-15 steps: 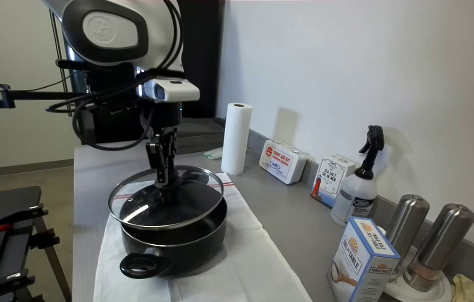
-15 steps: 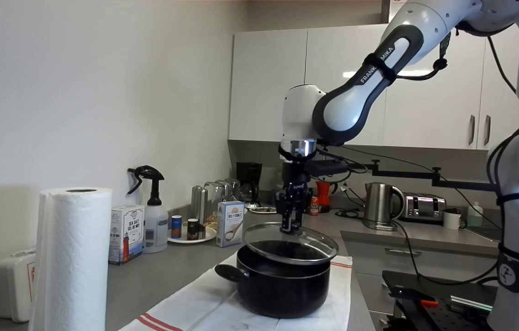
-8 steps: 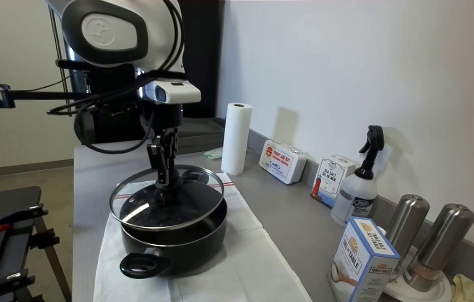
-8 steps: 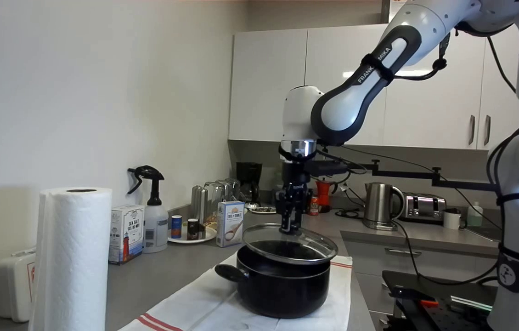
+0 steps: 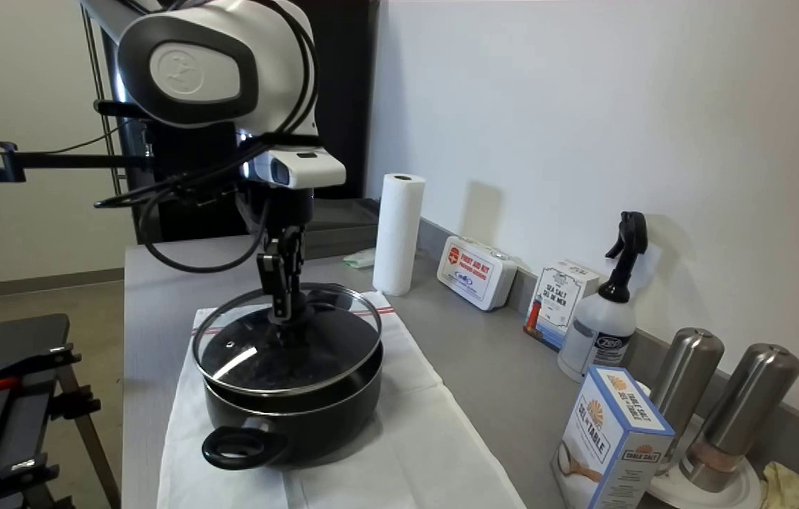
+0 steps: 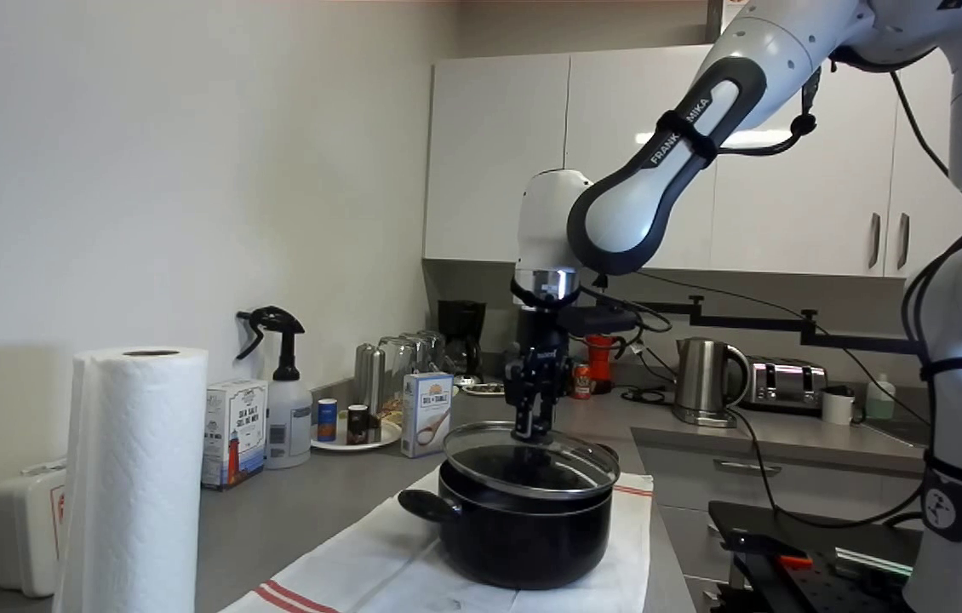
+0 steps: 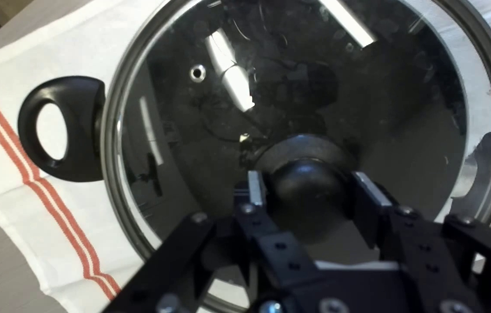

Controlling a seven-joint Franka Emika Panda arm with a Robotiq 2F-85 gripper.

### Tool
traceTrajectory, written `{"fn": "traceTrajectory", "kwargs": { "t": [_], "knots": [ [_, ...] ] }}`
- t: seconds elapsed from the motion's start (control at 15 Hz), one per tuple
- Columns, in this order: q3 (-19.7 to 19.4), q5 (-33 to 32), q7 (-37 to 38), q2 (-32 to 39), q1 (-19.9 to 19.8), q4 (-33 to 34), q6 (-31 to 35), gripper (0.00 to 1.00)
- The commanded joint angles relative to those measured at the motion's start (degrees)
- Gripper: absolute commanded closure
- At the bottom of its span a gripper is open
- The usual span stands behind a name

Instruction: Put the glass lid on the black pot.

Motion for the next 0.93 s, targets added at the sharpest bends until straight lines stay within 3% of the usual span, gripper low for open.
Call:
{"fn": "traceTrajectory", "kwargs": {
  "t": [0.0, 0.87],
  "knots": [
    [-0.72, 0.97, -1.93, 1.9, 0.2, 2.71, 0.73, 0.75],
    [-1.34, 3.02, -4.09, 5.45, 0.82, 4.81, 0.61, 0.75]
  ]
}}
